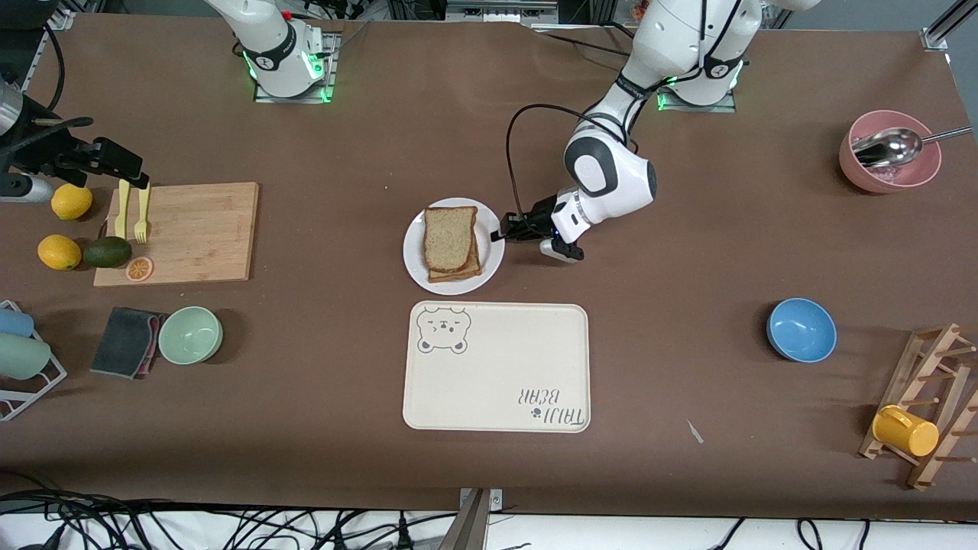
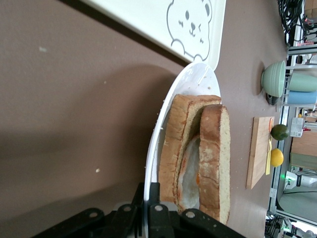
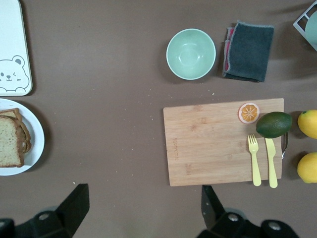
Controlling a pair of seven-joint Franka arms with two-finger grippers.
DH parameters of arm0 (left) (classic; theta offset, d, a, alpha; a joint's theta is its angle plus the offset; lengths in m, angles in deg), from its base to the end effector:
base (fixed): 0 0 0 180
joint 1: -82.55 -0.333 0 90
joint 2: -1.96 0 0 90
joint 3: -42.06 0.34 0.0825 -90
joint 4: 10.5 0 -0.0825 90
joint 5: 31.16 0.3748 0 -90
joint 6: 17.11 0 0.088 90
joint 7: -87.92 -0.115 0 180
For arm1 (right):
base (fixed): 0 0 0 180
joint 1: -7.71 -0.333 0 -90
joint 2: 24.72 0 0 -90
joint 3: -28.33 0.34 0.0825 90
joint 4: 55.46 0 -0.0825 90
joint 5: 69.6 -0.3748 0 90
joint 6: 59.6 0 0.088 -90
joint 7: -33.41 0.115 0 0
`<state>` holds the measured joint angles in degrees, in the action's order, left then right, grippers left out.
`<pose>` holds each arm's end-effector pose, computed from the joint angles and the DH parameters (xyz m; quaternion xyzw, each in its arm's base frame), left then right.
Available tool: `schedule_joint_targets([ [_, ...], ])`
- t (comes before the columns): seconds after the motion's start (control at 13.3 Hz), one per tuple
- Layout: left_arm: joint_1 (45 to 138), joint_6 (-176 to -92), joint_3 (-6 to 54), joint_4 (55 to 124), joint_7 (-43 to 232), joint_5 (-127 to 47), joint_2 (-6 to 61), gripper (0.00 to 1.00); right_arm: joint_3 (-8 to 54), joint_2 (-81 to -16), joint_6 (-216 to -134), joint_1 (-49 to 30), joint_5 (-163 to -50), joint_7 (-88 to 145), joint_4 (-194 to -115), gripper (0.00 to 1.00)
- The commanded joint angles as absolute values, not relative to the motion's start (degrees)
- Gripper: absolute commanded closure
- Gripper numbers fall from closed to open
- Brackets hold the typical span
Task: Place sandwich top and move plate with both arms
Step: 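Drag the plate with the left gripper onto the bear tray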
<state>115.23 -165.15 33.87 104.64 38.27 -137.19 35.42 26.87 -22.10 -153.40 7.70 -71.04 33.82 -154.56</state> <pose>0.4590 -0.3780 0.1715 0.8924 0.0726 0.0111 0.4452 0.5310 -0.0110 0.5971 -0.9995 0.0173 0.0233 0.0133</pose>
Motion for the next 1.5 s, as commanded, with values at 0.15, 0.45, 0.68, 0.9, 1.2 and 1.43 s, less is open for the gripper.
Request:
schedule_joint_targets([
  [0.15, 112.43, -160.55, 33.8, 105.42, 36.41, -140.06, 32.46, 1.0, 27.1, -21.99, -152.24, 8.07, -70.65, 34.55, -153.63, 0.0],
  [0.45, 111.29, -157.31, 34.58, 105.16, 36.41, -140.06, 32.28, 1.0, 27.1, -21.99, -152.24, 8.07, -70.74, 34.55, -153.63, 0.0],
  [0.68, 110.15, -154.14, 36.69, 104.2, 36.76, -139.88, 32.46, 1.0, 27.1, -21.99, -152.24, 8.15, -70.74, 34.55, -153.72, 0.0],
  [0.9, 107.52, -153.34, 37.23, 100.25, 37.81, -139.62, 34.56, 1.0, 27.1, -21.99, -152.15, 8.15, -70.74, 34.55, -153.81, 0.0],
  [1.2, 104.7, -153.34, 37.31, 93.58, 38.69, -138.83, 39.39, 1.0, 27.01, -21.99, -152.15, 8.24, -70.74, 34.03, -153.81, 0.0],
  [1.43, 104.08, -153.51, 37.58, 89.53, 39.57, -138.56, 42.82, 1.0, 26.93, -22.08, -152.23, 8.24, -70.74, 33.94, -153.81, 0.0],
])
